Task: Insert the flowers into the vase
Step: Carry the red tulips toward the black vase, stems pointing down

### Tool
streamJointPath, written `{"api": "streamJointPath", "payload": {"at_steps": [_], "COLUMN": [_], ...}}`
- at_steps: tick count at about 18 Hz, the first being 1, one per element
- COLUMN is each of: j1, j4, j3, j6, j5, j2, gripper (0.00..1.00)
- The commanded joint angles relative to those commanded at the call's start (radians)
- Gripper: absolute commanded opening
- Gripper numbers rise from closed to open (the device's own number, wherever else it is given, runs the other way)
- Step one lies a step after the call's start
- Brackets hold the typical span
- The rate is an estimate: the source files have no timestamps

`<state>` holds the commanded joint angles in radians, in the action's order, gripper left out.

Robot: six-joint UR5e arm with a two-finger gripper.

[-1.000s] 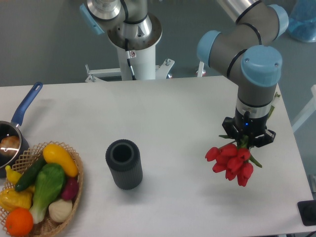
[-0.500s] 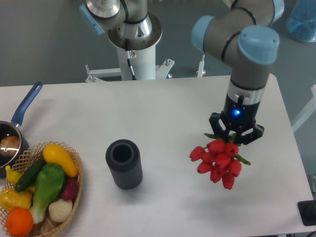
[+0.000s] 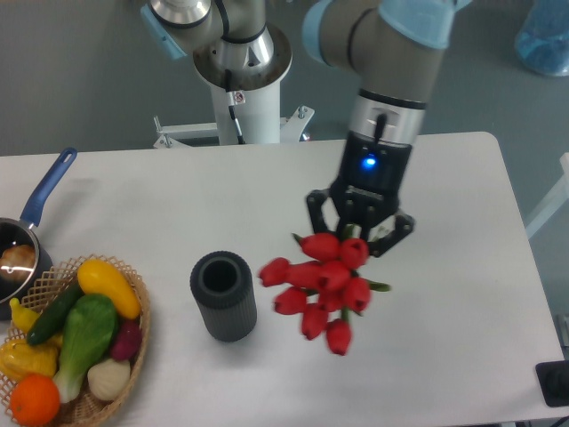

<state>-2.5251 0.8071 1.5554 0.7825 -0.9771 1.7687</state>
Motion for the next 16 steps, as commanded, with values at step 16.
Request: {"api": "streamJointPath", "payload": {"at_steps": [16], "j1": [0.085], "j4": [-0.105], "j3": [0.012], "j6": [-0.012], "j5": [0.274], "j2": [-0.014], "gripper": [0.10]}}
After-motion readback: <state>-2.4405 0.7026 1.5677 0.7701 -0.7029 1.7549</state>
